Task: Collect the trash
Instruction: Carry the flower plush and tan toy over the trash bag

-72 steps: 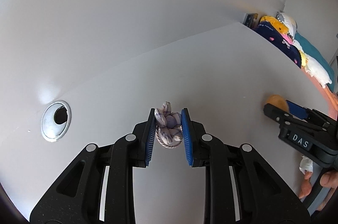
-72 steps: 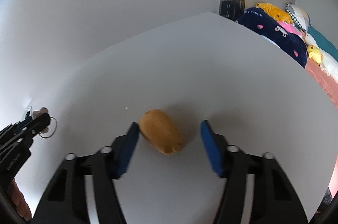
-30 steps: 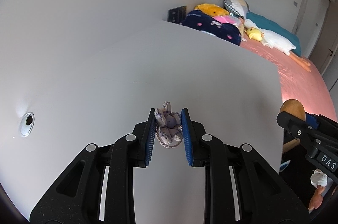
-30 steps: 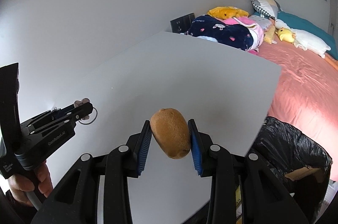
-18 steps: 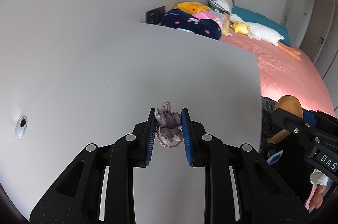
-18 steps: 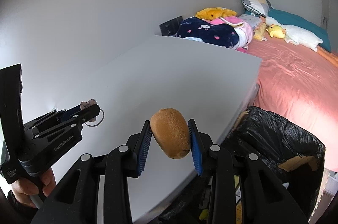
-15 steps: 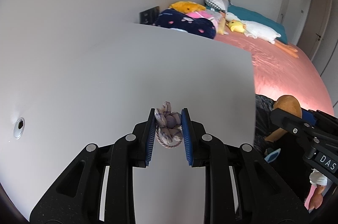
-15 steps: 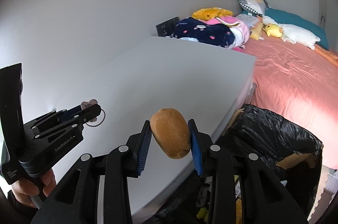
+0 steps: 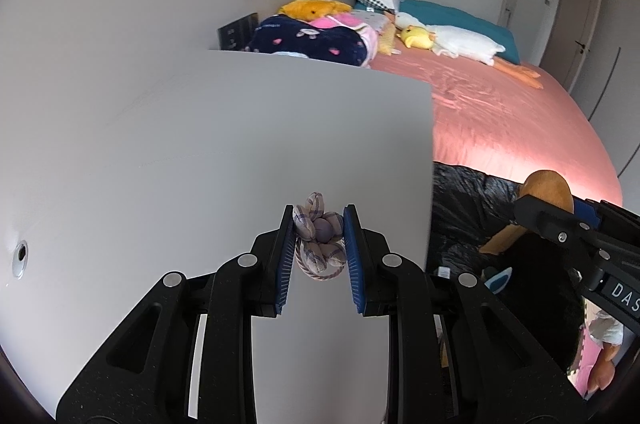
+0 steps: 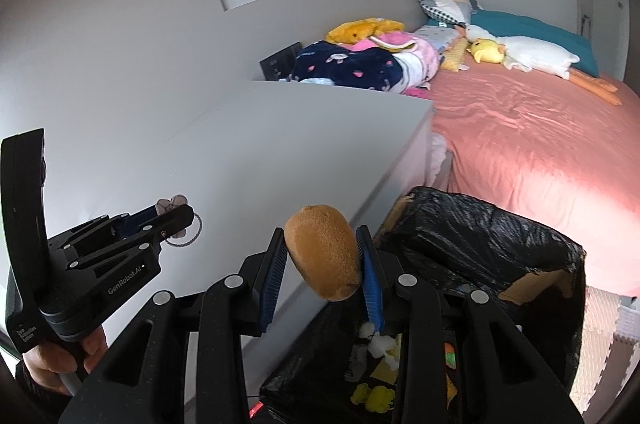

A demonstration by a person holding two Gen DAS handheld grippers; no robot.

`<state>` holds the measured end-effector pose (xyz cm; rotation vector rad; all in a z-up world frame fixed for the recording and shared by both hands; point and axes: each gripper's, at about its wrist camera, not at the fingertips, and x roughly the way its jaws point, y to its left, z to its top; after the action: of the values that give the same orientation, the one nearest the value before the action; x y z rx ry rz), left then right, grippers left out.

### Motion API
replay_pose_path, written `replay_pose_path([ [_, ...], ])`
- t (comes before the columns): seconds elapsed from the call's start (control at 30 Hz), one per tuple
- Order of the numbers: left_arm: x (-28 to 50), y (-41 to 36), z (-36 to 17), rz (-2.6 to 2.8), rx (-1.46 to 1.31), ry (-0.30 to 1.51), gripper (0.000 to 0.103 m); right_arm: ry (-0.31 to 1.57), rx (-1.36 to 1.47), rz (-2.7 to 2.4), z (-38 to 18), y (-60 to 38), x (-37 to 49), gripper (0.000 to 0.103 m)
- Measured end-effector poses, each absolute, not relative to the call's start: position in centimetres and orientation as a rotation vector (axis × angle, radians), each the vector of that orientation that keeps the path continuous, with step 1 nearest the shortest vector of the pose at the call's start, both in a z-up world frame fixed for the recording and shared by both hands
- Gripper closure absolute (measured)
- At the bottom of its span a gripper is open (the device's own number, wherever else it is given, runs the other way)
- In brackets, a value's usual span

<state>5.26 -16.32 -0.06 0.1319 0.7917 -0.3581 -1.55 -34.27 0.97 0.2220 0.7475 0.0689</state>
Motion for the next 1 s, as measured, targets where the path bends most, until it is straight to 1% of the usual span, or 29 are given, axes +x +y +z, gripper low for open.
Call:
replay_pose_path([
  [1.0,2.1,-26.2,-0.6,-0.579,0.247,0.806,0.079,0.715,0.306,-0.140,1.1,-43.6,-6.5,0.066],
])
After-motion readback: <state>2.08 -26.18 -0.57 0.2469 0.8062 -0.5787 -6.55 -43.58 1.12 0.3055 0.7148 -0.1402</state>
